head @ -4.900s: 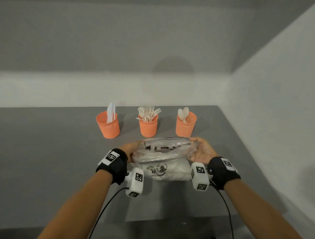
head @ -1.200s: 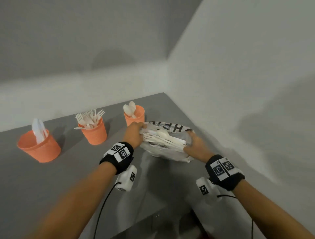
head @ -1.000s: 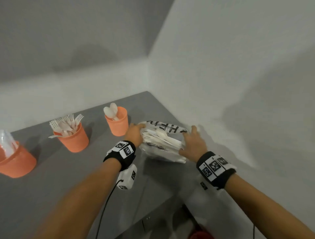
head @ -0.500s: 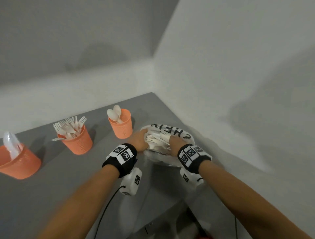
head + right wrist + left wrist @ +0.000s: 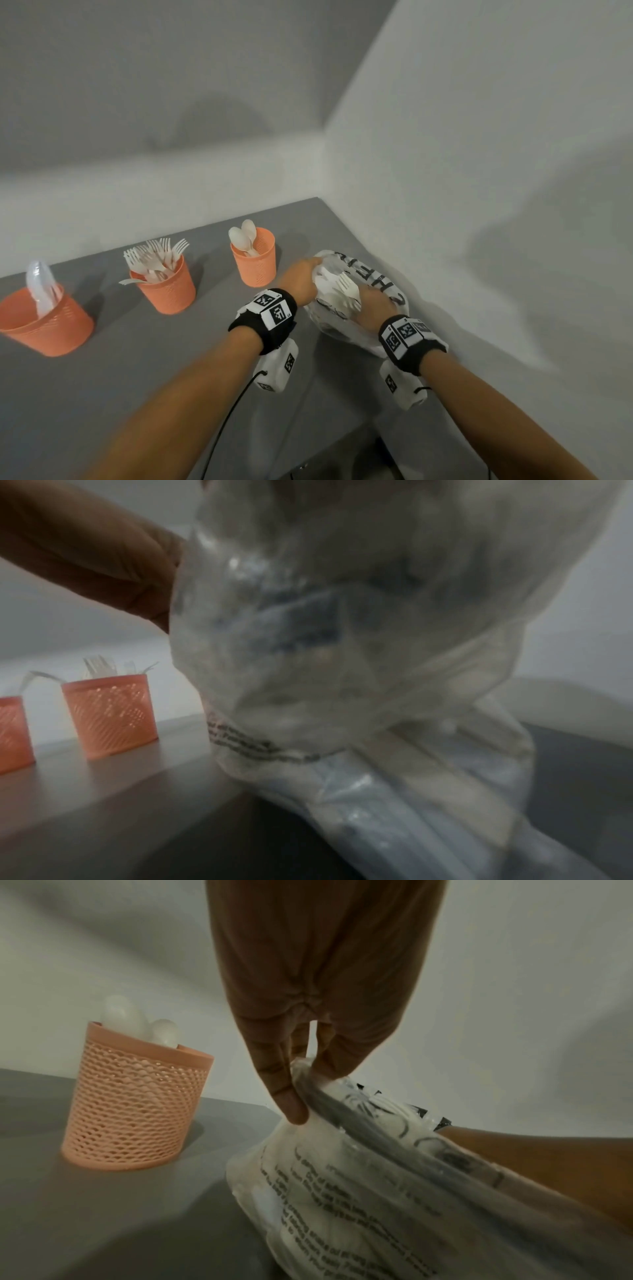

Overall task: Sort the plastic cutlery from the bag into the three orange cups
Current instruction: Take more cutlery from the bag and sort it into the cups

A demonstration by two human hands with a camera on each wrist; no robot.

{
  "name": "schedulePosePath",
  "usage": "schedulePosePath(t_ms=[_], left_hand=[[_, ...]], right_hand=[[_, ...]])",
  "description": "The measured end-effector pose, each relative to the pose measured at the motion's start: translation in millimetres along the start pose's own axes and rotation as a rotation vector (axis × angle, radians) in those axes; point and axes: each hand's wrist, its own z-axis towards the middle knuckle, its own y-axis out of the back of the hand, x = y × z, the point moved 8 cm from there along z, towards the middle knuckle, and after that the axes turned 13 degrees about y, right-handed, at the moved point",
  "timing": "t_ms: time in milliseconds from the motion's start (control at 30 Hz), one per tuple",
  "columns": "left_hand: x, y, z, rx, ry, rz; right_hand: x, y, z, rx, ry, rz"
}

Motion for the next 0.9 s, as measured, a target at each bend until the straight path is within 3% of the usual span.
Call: schedulePosePath(t_ms=[333,667,800,900], left_hand=[[-5,12,-12,0.028,-0.005,-0.077],[6,11,-17,0.126,0.085,-0.23],[20,29,-18,0.023,0.089,-0.339],[35,52,-23,-0.069,0.109,-0.66]], right_hand=[[4,10,0,-0.126,0.011,0.17],[1,12,0,-0.101,-0.045,0.317],[8,23,-2,-0.236,-0.052,0.518],[30,45,6,-0.356,0.003,0.707]])
